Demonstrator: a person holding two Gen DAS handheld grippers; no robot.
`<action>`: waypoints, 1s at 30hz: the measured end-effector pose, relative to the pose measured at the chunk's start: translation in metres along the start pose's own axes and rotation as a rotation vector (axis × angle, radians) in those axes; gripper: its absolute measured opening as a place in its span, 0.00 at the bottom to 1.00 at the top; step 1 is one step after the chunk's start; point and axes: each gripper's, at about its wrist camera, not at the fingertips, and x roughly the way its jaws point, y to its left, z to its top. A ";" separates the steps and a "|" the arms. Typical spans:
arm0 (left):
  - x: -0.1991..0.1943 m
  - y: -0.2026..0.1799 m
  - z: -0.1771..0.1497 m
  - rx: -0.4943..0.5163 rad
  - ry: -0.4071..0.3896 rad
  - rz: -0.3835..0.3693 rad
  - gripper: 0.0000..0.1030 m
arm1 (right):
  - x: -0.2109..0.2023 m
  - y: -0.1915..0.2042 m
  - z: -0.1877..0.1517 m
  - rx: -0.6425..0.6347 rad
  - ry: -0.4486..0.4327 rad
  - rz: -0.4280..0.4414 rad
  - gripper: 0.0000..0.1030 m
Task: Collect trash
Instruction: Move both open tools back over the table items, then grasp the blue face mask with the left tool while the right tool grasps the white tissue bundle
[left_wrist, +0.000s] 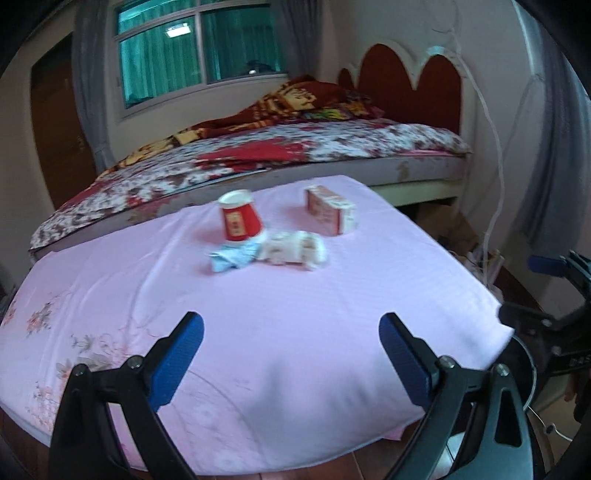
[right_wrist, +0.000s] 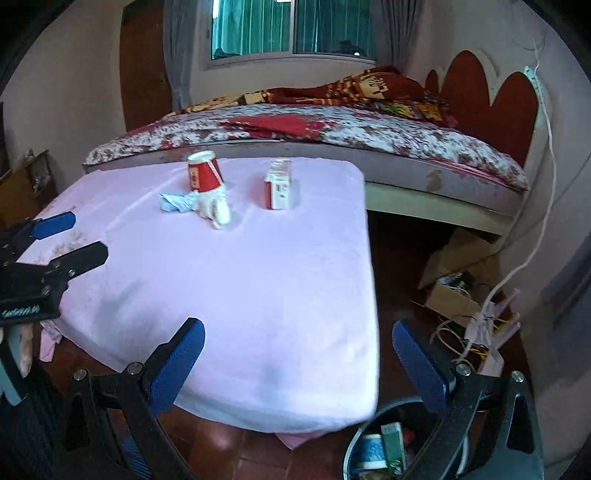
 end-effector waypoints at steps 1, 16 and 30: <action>0.003 0.006 0.001 -0.008 0.001 0.002 0.94 | 0.002 0.001 0.002 0.007 0.000 0.009 1.00; 0.071 0.078 0.011 -0.134 0.063 -0.016 0.80 | 0.063 0.047 0.049 -0.067 -0.024 0.019 1.00; 0.144 0.100 0.036 -0.079 0.135 -0.022 0.75 | 0.177 0.077 0.101 -0.129 0.077 0.109 0.70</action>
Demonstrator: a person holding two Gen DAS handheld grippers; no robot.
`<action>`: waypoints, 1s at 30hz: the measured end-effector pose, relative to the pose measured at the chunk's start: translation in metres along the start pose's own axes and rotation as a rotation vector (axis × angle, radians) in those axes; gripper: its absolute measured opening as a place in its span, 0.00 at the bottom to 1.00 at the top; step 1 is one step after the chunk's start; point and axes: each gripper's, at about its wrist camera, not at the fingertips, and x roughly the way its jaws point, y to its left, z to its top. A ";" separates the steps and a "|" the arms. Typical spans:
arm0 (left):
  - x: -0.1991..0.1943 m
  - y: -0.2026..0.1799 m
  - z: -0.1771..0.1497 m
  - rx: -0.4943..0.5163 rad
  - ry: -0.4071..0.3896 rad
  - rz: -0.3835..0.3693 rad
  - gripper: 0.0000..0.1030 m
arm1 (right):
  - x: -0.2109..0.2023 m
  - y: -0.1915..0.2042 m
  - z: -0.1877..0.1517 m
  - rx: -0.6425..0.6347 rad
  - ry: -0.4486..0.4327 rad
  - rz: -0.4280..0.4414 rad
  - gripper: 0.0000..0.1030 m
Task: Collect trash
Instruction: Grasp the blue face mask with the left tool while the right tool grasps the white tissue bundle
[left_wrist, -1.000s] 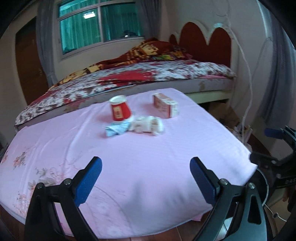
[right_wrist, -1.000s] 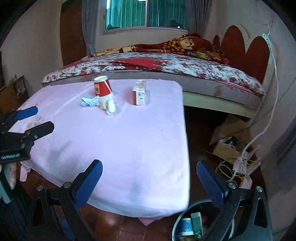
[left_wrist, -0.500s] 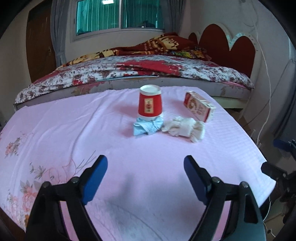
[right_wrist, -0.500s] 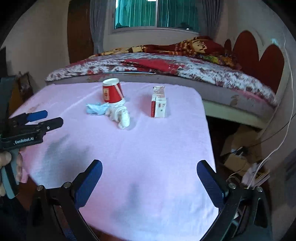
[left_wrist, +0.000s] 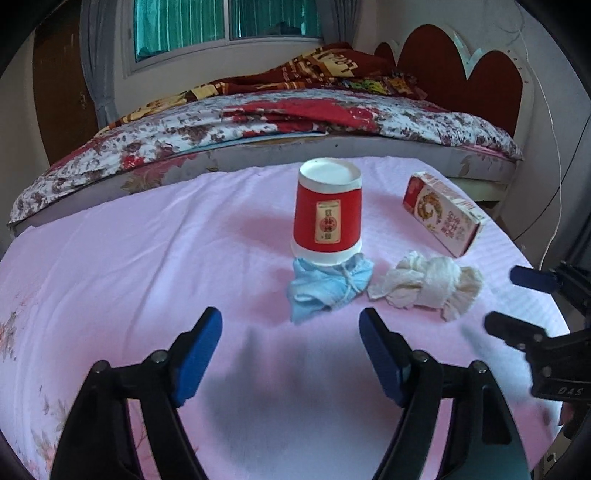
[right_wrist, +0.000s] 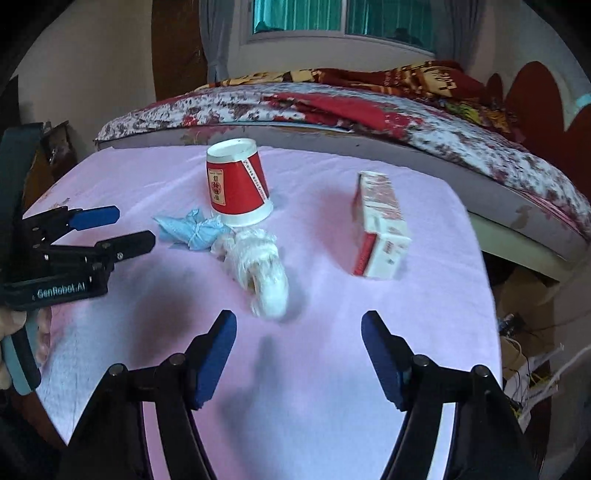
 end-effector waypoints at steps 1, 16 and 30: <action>0.003 0.002 0.002 -0.006 0.006 -0.009 0.75 | 0.010 0.001 0.005 -0.005 0.008 0.006 0.70; 0.030 -0.007 0.017 -0.029 0.030 -0.067 0.75 | 0.046 -0.011 0.029 0.020 0.009 0.042 0.19; 0.058 -0.022 0.020 -0.023 0.094 -0.122 0.44 | 0.047 -0.014 0.028 0.041 0.036 0.101 0.18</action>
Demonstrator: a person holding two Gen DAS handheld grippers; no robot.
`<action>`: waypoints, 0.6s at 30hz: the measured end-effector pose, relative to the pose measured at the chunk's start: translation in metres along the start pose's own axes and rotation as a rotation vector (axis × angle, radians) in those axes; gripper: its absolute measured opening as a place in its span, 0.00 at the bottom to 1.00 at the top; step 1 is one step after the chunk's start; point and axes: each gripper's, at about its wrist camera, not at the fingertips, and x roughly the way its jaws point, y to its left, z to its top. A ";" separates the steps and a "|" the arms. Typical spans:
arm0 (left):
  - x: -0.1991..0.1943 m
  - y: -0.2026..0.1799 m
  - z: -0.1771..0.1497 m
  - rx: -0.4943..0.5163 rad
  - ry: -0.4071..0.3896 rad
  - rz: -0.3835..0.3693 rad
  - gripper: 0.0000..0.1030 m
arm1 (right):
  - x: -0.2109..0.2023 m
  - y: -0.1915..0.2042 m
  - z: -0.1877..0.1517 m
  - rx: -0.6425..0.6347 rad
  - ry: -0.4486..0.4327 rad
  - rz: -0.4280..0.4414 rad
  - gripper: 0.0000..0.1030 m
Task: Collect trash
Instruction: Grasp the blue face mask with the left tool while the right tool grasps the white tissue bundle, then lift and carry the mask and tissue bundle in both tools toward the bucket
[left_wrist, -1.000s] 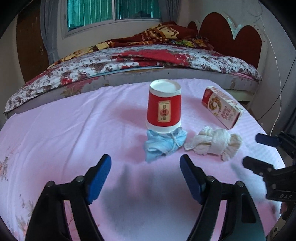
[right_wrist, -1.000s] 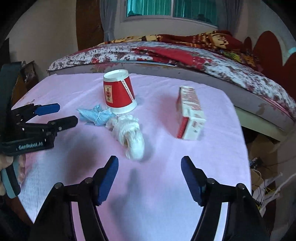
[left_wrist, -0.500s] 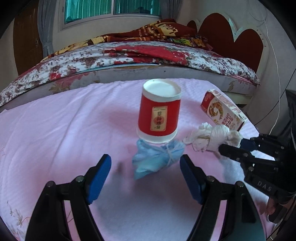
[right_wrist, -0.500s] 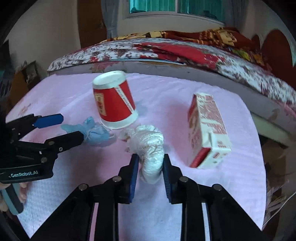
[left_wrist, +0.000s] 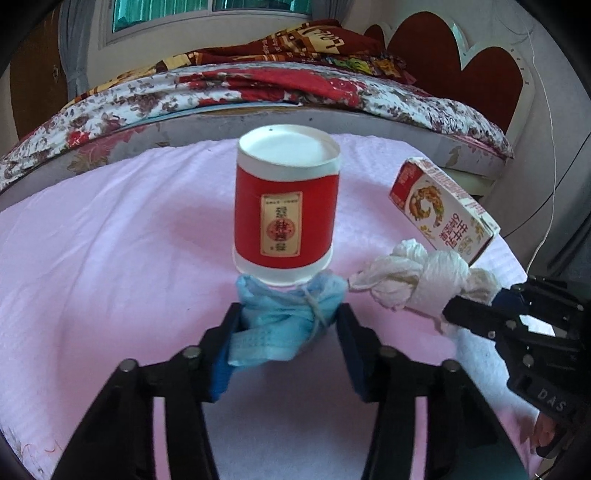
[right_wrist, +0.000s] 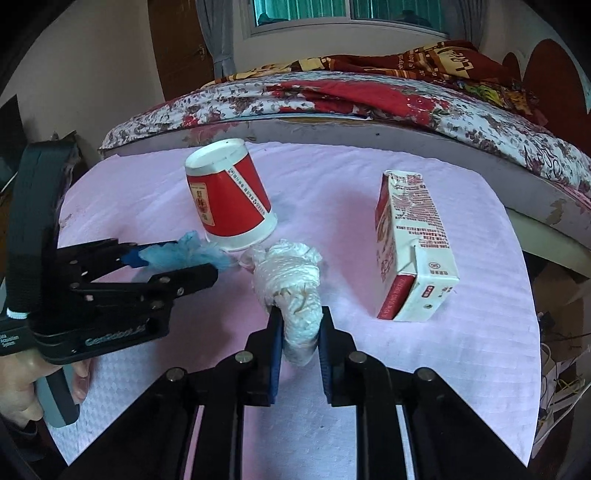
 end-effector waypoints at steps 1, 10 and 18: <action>-0.001 -0.001 0.000 0.001 -0.003 -0.007 0.35 | 0.000 0.001 0.000 -0.002 0.003 0.001 0.18; -0.028 0.003 -0.001 -0.002 -0.036 -0.015 0.29 | -0.020 0.009 -0.005 -0.008 -0.037 -0.001 0.14; -0.067 -0.011 -0.016 0.037 -0.085 -0.017 0.29 | -0.070 0.015 -0.018 0.001 -0.090 -0.028 0.14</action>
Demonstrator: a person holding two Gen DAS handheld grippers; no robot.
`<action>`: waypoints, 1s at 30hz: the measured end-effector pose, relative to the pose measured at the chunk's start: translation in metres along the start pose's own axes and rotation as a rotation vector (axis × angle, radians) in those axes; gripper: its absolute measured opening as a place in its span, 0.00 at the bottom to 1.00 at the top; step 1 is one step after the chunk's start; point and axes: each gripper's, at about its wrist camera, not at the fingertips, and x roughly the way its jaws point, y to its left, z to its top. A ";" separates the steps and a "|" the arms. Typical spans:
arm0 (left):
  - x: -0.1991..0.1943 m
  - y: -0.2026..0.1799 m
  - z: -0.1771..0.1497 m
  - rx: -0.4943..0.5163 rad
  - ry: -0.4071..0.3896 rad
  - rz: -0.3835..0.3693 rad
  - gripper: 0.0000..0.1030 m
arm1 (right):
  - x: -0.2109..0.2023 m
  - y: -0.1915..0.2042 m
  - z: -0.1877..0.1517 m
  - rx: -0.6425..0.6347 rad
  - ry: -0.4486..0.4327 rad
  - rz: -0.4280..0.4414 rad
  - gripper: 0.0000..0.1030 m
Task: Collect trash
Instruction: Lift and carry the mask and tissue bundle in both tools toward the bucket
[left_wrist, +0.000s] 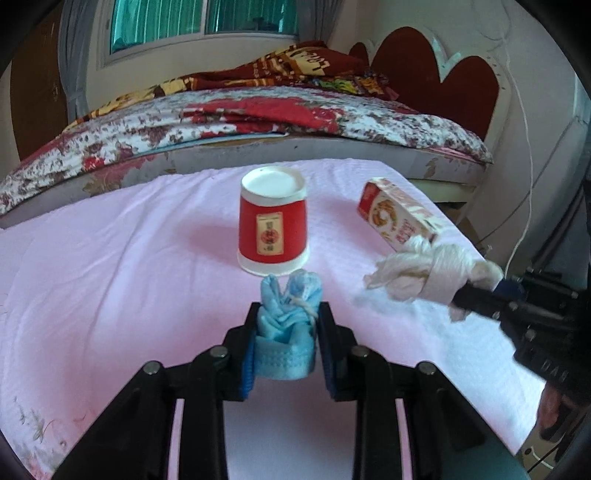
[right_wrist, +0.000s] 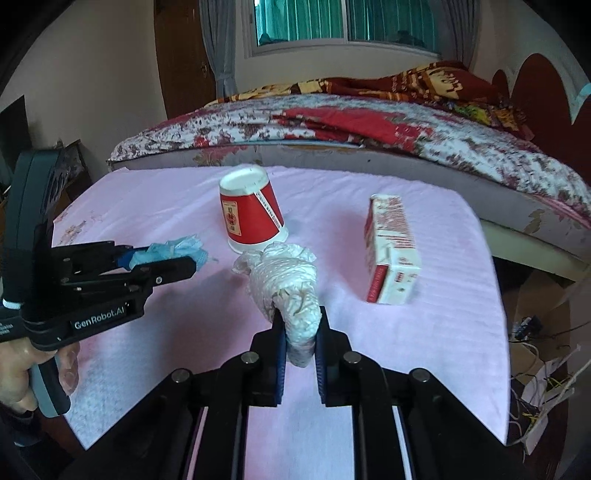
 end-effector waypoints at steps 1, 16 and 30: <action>-0.004 -0.001 0.000 0.003 -0.006 -0.002 0.29 | -0.008 -0.001 -0.002 0.005 -0.005 -0.002 0.14; -0.065 -0.063 -0.029 0.086 -0.077 -0.036 0.29 | -0.138 -0.020 -0.061 0.060 -0.085 -0.091 0.14; -0.114 -0.144 -0.051 0.168 -0.129 -0.113 0.29 | -0.236 -0.058 -0.129 0.145 -0.162 -0.168 0.14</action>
